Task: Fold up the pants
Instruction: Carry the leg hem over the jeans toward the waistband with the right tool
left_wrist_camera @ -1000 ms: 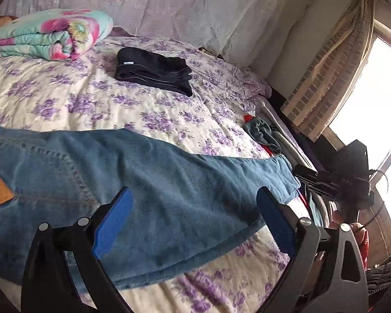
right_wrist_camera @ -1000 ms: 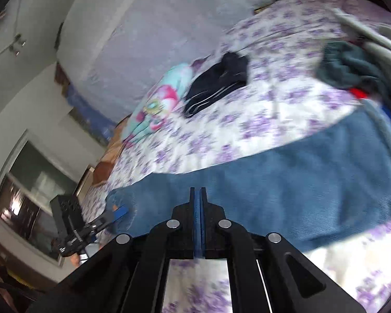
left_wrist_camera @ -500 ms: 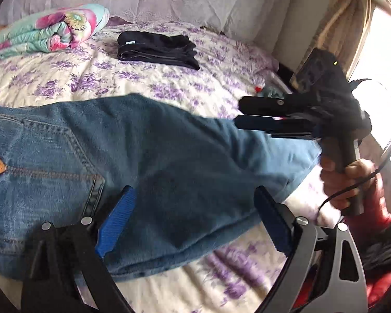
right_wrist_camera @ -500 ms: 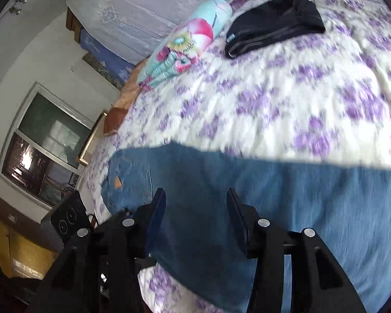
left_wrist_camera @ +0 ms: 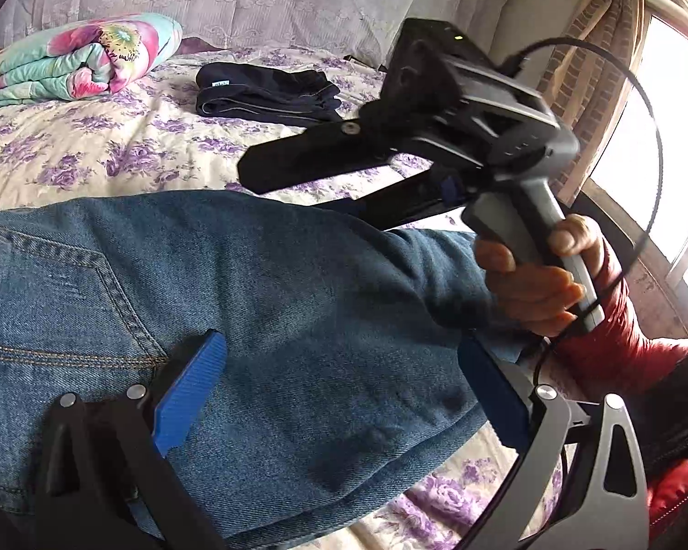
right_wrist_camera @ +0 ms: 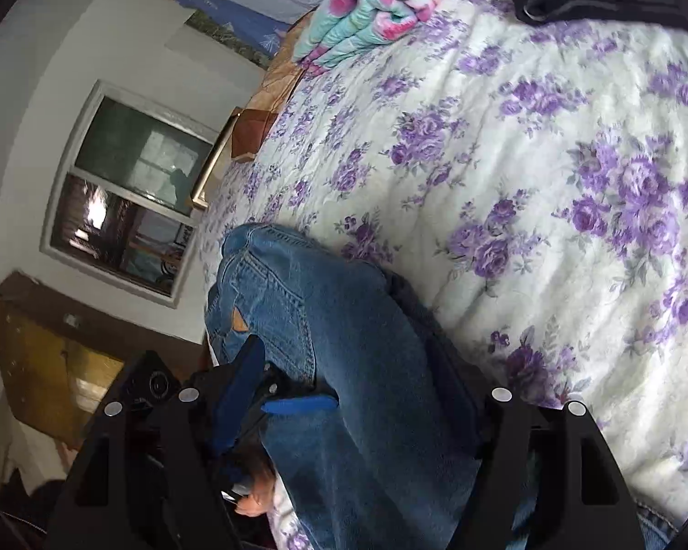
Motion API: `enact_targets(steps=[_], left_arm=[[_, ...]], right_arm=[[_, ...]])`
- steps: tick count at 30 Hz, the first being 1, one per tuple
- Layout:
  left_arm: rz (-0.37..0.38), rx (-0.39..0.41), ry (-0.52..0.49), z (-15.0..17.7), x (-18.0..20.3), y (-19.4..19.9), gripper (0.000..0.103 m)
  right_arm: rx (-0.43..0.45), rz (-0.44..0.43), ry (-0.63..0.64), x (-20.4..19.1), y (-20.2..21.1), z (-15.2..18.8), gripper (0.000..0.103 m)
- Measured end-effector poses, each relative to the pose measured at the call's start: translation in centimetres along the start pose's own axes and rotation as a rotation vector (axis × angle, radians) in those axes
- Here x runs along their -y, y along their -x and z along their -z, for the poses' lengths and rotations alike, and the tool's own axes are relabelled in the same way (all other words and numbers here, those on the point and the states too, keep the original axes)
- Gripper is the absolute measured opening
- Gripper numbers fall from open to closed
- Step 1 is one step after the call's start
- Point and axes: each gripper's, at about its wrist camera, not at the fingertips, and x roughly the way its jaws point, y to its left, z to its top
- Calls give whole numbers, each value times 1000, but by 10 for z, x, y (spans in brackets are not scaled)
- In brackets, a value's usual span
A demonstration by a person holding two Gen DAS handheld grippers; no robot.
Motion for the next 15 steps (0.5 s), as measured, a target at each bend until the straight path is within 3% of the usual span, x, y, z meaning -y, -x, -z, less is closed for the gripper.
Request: enact_targets(steps=[4, 9, 12, 15], left_arm=[[-13, -2, -8, 0, 1, -2, 98], [4, 9, -1, -2, -2, -2, 98], [12, 15, 3, 0, -3, 0, 98], [15, 16, 1, 1, -2, 1, 98]], right_arm=[[-6, 87, 97, -20, -5, 11, 76], [22, 117, 118, -30, -5, 13, 76], [7, 80, 152, -41, -6, 22, 76], [-5, 24, 94, -36, -5, 29, 77]])
